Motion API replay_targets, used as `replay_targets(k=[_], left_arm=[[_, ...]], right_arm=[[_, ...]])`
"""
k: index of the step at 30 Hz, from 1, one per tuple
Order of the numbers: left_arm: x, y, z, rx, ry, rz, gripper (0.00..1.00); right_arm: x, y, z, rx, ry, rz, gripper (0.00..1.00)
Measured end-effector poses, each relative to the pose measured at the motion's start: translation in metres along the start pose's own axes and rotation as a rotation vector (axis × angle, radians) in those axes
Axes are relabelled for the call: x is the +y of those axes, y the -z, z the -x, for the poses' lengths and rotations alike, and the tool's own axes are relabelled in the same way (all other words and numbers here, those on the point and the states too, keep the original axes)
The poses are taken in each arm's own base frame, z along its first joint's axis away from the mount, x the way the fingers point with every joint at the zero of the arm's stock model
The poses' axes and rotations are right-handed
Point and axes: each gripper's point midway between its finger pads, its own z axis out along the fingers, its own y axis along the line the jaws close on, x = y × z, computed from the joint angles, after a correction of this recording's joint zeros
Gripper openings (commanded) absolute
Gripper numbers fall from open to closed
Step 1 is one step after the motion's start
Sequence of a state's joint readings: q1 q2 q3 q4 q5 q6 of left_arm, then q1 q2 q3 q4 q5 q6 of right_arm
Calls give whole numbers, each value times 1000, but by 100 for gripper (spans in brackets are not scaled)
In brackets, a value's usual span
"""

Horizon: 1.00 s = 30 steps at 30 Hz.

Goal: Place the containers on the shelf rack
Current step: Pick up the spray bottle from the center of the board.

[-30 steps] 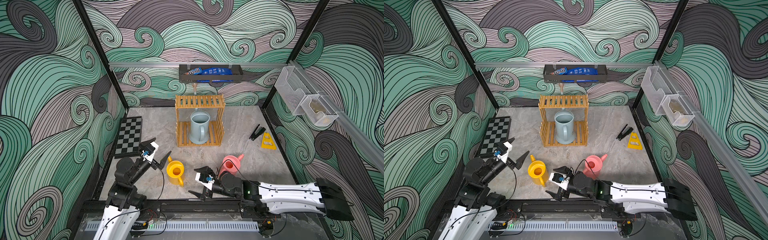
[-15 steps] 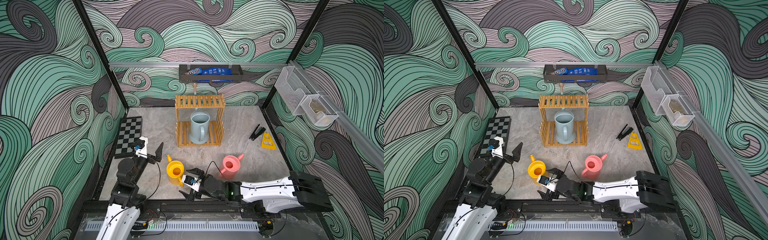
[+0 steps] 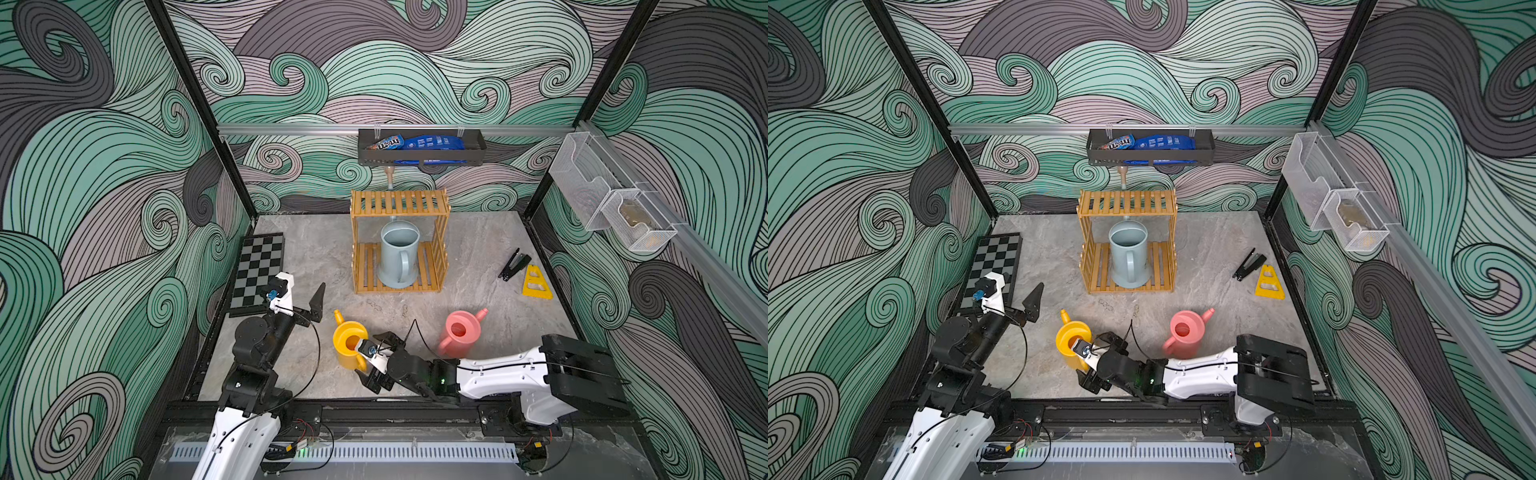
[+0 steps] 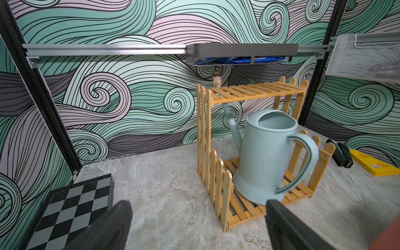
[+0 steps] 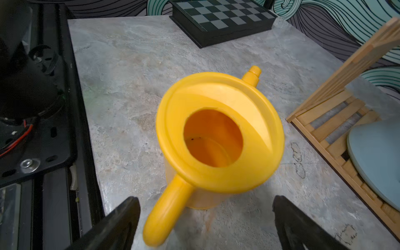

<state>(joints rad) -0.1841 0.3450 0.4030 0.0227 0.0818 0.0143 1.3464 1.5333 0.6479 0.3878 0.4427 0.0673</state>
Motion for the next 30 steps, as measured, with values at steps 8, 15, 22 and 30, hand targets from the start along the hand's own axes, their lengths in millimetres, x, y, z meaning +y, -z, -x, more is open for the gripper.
replay_targets(k=[8,15,22,30], left_arm=[[0,0,0,0,0,0,99],[0,0,0,-1,0,1,99],[0,0,0,-1,0,3,99],[1,0,0,0,1,7,99]], right_arm=[[-27,-4,0,9,-146,-31,76],[-18,-4,0,13,-158,25,52],[-10,-5,-2,21,-163,65,29],[-8,-5,-1,25,-154,75,11]])
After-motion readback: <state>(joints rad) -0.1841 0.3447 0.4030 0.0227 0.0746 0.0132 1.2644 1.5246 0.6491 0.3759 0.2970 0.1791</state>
